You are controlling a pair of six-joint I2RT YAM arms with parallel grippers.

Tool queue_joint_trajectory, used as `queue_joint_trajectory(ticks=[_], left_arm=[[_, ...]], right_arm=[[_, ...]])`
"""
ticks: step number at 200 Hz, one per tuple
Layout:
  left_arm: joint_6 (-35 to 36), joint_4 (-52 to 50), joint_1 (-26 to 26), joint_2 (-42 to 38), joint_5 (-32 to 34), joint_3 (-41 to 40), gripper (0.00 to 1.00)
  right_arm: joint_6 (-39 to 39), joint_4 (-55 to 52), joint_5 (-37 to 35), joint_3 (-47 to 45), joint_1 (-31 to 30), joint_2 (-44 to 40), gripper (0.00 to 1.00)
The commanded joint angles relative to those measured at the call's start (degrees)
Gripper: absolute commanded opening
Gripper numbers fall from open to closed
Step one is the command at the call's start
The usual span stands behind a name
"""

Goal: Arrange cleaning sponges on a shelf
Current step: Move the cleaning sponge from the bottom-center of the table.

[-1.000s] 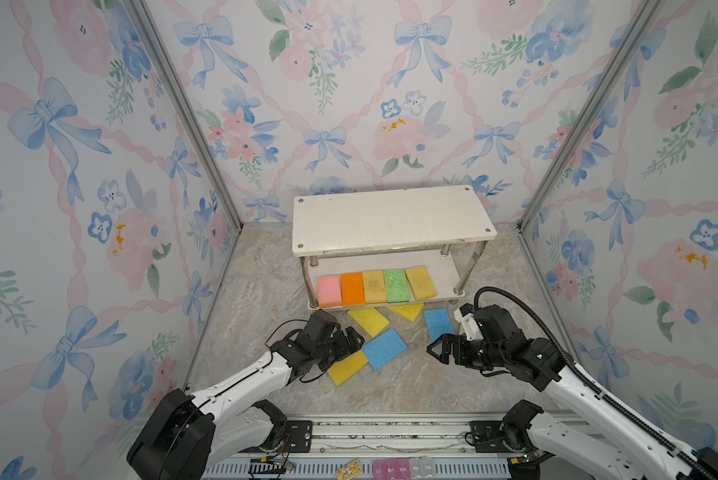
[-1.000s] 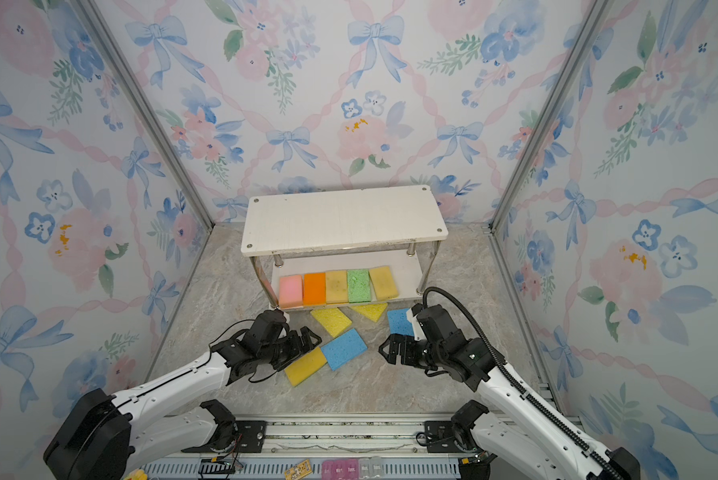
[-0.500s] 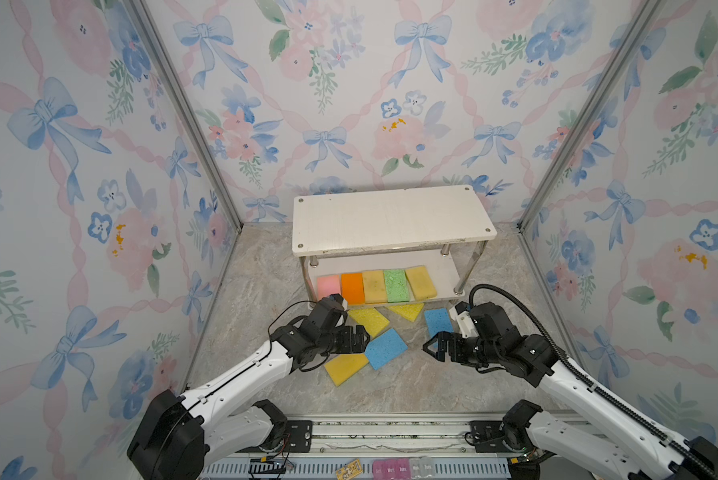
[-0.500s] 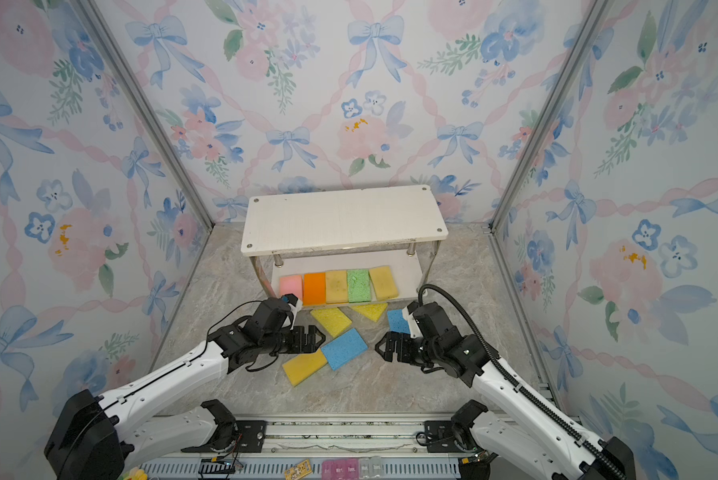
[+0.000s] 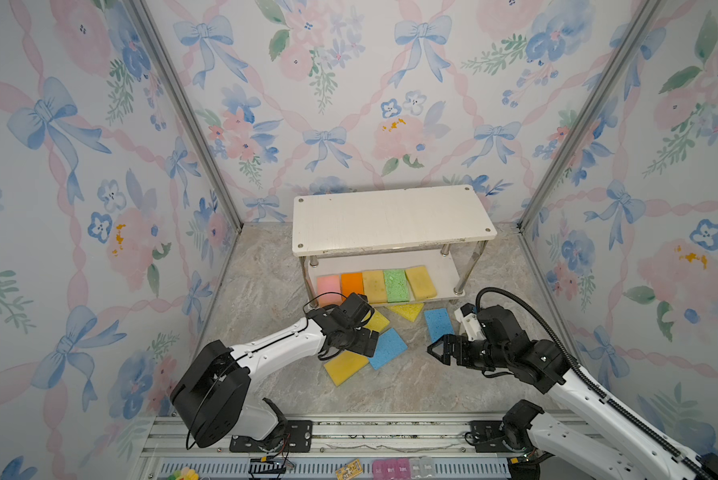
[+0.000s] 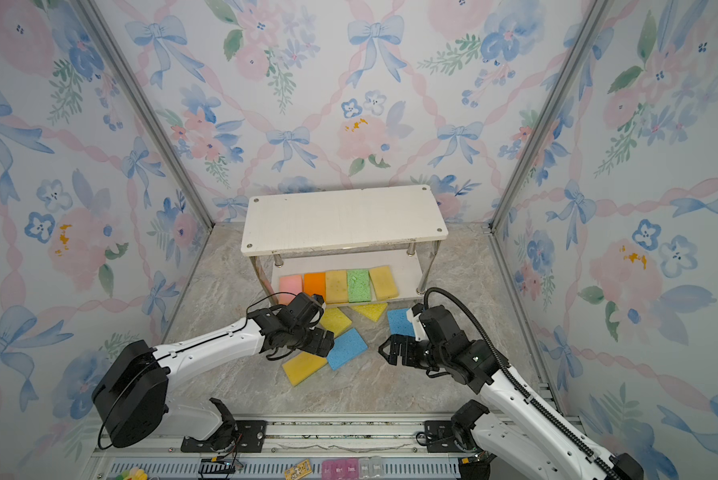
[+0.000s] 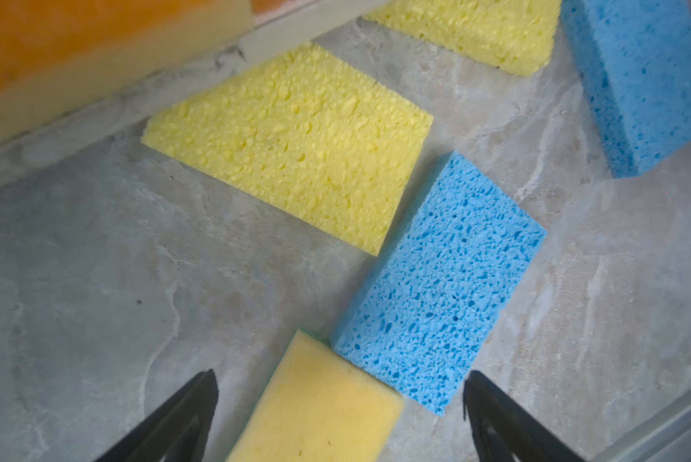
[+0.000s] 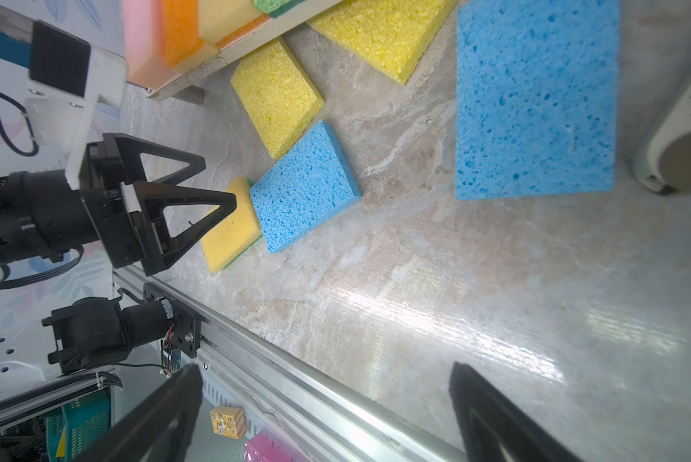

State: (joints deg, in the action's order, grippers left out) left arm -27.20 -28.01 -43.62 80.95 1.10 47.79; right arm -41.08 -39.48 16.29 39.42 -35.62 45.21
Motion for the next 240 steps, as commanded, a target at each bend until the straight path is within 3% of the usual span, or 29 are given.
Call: queue_joint_trajectory(ticks=[1, 80, 182, 240], left_arm=[[1.0, -2.2, -0.4, 1.7, 2.8, -0.9, 0.98], [-1.6, -2.2, -0.9, 7.6, -0.1, -3.6, 0.98], [-10.9, -1.7, -1.6, 0.5, -5.1, -10.5, 0.97], [-14.1, -0.5, -3.0, -3.2, -4.7, -5.2, 0.98]], right_arm=[[0.6, -2.2, 0.1, 0.8, 0.8, -0.8, 0.99], [-0.1, -3.8, -0.4, -1.1, 1.5, -4.3, 0.99], [-1.1, -1.0, 0.1, -2.3, 1.6, -3.6, 0.99], [-1.4, 1.3, 0.4, -1.9, -1.1, -0.1, 0.99]])
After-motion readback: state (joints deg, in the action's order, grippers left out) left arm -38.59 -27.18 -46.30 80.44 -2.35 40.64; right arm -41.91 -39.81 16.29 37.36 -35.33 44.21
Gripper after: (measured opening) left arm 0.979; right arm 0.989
